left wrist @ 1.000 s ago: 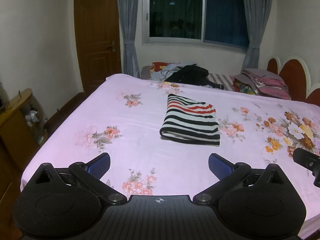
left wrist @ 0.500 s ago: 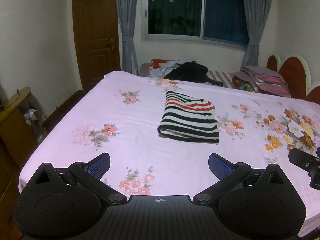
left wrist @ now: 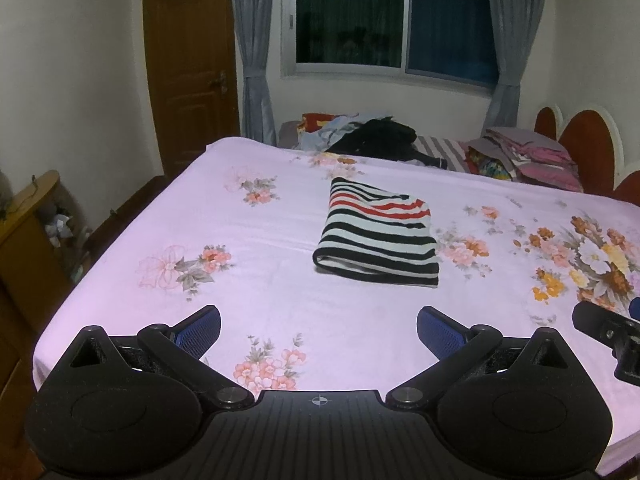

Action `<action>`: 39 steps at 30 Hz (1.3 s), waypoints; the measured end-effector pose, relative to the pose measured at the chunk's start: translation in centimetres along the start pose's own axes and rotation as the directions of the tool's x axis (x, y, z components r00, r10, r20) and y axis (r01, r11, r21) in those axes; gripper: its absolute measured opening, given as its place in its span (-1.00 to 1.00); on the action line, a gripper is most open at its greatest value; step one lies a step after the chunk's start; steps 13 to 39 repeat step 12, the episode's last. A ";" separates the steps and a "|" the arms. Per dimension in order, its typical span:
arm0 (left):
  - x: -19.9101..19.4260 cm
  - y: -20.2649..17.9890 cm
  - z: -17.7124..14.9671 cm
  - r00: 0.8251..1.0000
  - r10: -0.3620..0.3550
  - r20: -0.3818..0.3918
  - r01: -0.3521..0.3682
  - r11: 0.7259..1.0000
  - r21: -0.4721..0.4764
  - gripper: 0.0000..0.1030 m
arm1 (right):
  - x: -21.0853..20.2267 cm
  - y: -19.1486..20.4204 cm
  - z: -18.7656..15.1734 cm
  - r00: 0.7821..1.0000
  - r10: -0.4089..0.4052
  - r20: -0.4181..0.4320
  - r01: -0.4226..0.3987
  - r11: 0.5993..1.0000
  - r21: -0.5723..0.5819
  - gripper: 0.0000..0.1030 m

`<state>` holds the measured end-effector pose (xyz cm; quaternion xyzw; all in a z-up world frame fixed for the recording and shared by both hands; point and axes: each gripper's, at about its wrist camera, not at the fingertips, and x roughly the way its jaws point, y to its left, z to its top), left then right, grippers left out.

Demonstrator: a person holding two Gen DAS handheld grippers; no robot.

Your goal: Fold small clothes

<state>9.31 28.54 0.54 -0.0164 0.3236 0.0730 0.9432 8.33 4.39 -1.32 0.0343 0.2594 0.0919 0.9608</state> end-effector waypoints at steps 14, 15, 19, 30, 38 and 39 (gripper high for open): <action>8.4 1.2 1.2 1.000 -0.023 0.013 0.023 1.000 0.002 1.00 | 4.1 -2.4 -1.3 0.994 -0.069 -0.089 0.073 0.996 0.041 1.00; 8.4 1.2 1.2 1.000 -0.023 0.013 0.023 1.000 0.002 1.00 | 4.1 -2.4 -1.3 0.994 -0.069 -0.089 0.073 0.996 0.041 1.00; 8.4 1.2 1.2 1.000 -0.023 0.013 0.023 1.000 0.002 1.00 | 4.1 -2.4 -1.3 0.994 -0.069 -0.089 0.073 0.996 0.041 1.00; 8.4 1.2 1.2 1.000 -0.023 0.013 0.023 1.000 0.002 1.00 | 4.1 -2.4 -1.3 0.994 -0.069 -0.089 0.073 0.996 0.041 1.00; 8.4 1.2 1.2 1.000 -0.023 0.013 0.023 1.000 0.002 1.00 | 4.1 -2.4 -1.3 0.994 -0.069 -0.089 0.073 0.996 0.041 1.00; 8.4 1.2 1.2 1.000 -0.023 0.013 0.023 1.000 0.002 1.00 | 4.1 -2.4 -1.3 0.994 -0.069 -0.089 0.073 0.996 0.041 1.00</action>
